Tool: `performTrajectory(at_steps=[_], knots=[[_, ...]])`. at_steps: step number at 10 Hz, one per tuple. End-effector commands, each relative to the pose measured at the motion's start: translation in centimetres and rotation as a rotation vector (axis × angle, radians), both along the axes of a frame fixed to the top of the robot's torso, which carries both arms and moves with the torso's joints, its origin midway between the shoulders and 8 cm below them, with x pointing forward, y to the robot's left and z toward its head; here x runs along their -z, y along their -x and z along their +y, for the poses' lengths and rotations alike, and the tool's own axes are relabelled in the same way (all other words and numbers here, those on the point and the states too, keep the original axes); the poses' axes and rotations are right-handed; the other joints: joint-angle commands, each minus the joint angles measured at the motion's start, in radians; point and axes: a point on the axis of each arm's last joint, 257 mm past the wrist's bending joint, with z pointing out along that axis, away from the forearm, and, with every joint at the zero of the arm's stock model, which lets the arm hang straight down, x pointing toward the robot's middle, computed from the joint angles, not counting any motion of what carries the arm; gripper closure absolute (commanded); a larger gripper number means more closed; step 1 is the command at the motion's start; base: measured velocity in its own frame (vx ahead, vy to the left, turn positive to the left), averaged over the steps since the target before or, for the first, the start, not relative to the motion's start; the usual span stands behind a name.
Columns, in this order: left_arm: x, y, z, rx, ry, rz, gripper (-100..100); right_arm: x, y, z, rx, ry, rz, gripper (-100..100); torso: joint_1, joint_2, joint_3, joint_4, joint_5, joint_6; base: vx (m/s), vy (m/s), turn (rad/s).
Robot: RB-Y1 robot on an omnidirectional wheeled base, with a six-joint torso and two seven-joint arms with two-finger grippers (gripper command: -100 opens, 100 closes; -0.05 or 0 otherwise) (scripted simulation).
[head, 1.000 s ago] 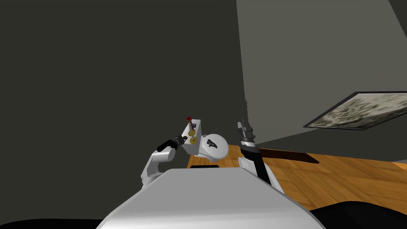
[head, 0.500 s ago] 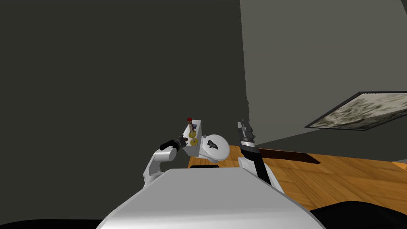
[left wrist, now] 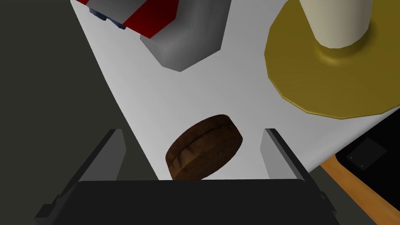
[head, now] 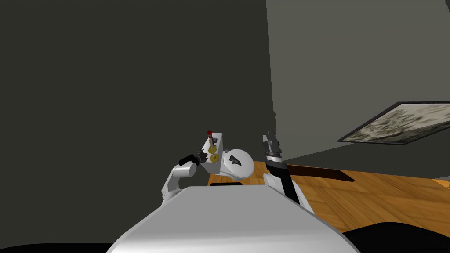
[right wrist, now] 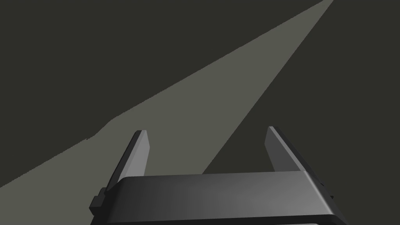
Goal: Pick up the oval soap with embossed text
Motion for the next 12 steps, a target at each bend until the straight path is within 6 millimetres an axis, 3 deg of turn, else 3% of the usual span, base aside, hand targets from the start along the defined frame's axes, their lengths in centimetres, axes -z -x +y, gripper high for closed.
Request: performTrajectory(at_steps=[1,2,6,7,8,11,12], knots=[[0.0,0.0,0.0,0.0,0.0,0.0,-100,0.0,0.0,0.0,0.0,0.0,0.0,0,0.0,0.0,0.0,0.0,0.0,0.0,0.014,-0.002,0.003],[0.0,-0.1,0.0,0.0,0.0,-0.002,100,0.0,0.0,0.0,0.0,0.0,0.0,0,0.001,-0.001,-0.001,0.0,0.0,0.0,0.0,0.0,0.0],[0.0,-0.1,0.0,0.001,-0.002,-0.002,100,0.0,0.0,0.0,0.0,0.0,0.0,0,0.002,-0.001,-0.001,-0.001,0.001,0.0,0.0,0.0,0.0],[0.0,-0.1,0.0,0.001,-0.002,-0.002,0,0.0,0.0,0.0,0.0,0.0,0.0,0,0.002,-0.001,-0.001,-0.001,0.001,0.0,0.0,0.0,0.0],[-0.6,0.3,0.1,0.001,-0.001,-0.001,100,0.0,0.0,0.0,0.0,0.0,0.0,0,0.002,-0.001,-0.001,-0.001,0.001,0.0,-0.023,0.002,0.005],[-1.0,0.5,0.1,0.002,-0.001,-0.002,100,0.0,0.0,0.0,0.0,0.0,0.0,0,0.002,0.002,0.001,0.0,0.001,0.0,-0.027,0.005,0.007],[-1.0,0.5,0.1,0.002,-0.001,-0.001,0,0.0,0.0,0.0,0.0,0.0,0.0,0,0.002,0.001,0.0,0.0,0.001,0.0,0.0,0.0,0.0]])
